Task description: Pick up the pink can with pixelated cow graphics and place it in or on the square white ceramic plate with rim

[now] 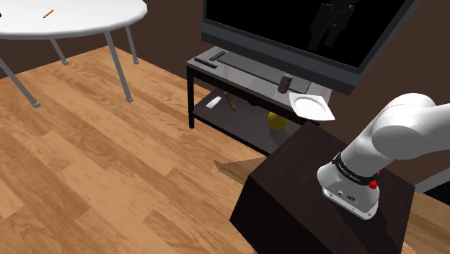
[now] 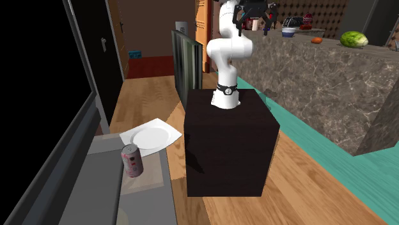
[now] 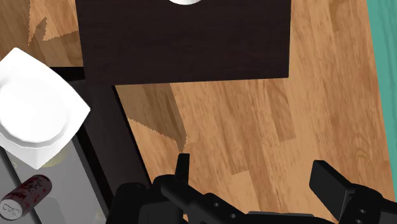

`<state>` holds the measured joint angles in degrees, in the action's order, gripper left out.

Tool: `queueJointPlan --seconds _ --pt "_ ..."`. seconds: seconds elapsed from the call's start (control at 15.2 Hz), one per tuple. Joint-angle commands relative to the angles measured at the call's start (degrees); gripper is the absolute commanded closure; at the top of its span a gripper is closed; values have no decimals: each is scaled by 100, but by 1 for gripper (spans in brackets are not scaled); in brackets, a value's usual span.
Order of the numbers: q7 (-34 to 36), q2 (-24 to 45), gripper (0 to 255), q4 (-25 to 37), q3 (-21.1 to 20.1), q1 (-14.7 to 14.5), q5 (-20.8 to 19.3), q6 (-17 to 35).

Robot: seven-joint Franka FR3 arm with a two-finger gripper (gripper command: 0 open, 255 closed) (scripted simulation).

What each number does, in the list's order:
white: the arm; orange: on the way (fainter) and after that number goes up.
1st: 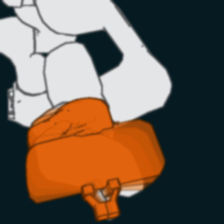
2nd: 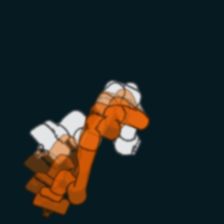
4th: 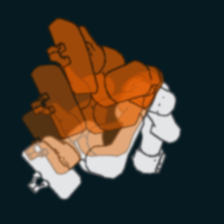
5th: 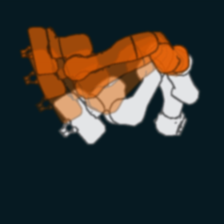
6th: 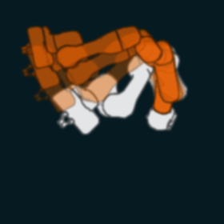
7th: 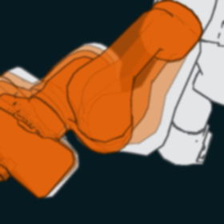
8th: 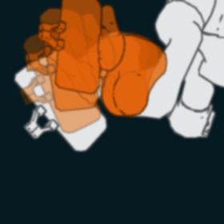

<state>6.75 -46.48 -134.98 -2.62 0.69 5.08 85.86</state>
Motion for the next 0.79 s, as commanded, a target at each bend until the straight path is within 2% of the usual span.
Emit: queueJointPlan --seconds 0.0,0.73 --pt "0 0 0 0 0 0 0 0" --pt "-1127 928 0 -633 978 426 -728 1580"
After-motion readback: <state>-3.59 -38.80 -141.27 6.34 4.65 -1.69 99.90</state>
